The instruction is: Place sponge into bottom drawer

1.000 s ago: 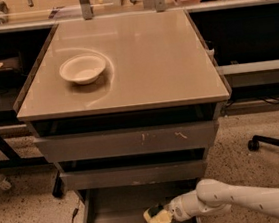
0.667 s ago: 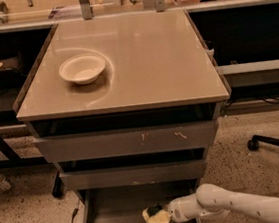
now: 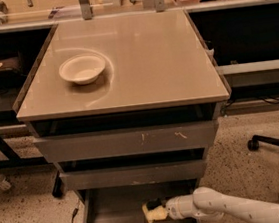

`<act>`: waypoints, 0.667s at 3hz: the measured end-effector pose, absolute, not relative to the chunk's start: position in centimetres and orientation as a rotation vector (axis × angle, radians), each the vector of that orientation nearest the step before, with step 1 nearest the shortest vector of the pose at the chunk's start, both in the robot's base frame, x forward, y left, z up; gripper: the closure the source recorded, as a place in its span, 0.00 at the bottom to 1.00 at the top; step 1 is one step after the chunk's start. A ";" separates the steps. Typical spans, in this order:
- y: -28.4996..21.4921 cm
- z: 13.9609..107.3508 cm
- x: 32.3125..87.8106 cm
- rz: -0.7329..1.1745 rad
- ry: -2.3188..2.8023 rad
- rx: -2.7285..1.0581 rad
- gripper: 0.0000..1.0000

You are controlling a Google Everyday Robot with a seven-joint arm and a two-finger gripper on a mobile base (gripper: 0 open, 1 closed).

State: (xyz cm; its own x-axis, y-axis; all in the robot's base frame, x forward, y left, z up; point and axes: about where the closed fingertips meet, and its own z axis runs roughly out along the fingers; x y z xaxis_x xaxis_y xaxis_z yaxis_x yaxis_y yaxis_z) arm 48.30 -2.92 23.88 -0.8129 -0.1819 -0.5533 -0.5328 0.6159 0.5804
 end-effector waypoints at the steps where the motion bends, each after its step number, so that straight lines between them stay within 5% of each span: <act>1: -2.8 21.8 48.8 0.993 2.441 -0.544 1.00; 2: -2.7 20.2 49.2 0.932 2.481 -0.521 1.00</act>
Offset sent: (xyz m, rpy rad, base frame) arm 0.0145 -0.0005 -0.0554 -0.1651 0.0298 -0.0960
